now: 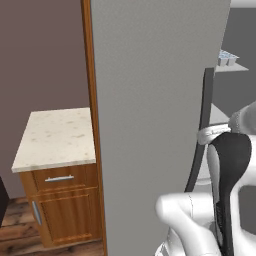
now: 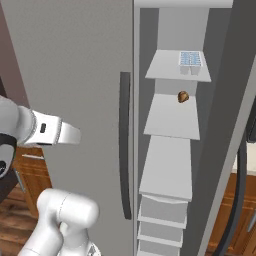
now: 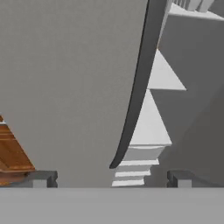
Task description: Open the freezer door, pick up the ice cube tray from the freezer, and place it on the dining counter.
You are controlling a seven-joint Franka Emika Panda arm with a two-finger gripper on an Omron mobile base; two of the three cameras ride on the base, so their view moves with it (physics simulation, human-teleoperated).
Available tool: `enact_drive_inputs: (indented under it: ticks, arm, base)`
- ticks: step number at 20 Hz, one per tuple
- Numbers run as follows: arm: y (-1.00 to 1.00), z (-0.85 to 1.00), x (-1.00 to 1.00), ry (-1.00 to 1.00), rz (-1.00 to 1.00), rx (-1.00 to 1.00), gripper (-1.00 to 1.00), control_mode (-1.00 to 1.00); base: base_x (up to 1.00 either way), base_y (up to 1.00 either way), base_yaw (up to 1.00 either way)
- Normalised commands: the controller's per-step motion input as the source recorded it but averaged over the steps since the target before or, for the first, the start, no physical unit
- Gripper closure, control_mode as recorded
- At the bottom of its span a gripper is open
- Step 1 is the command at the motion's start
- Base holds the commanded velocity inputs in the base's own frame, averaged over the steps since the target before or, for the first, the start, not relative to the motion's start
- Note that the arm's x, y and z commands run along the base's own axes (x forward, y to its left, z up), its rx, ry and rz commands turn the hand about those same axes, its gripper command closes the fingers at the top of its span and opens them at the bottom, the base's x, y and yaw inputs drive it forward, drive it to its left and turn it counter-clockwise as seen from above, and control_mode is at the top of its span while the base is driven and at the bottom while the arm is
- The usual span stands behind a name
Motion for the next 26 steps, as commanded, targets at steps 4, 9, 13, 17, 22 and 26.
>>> enact_drive_inputs:
  ticks: [4, 9, 13, 17, 22, 26]
  arm:
    - [0.41, 0.00, -0.44, 0.04, 0.17, 0.23, -1.00, -1.00]
    - [0.01, -0.05, -0.21, -0.01, -0.06, 0.07, -1.00, -1.00]
    - [0.00, -0.05, 0.07, 0.00, -0.03, 0.00, -1.00, -1.00]
    - [0.37, -0.19, 0.01, 0.00, 0.01, -0.01, -1.00, -1.00]
    - [0.12, -0.04, 0.00, 0.00, 0.00, 0.00, -1.00, -1.00]
    - [0.00, -0.03, 0.00, 0.00, 0.00, 0.00, -1.00, 1.00]
  base:
    - [0.00, 0.00, 0.00]
    - [0.00, 0.00, 0.00]
    - [0.00, 0.00, 0.00]
    - [0.00, 0.00, 0.00]
    - [0.00, 0.00, 0.00]
    - [0.00, -0.13, 0.00]
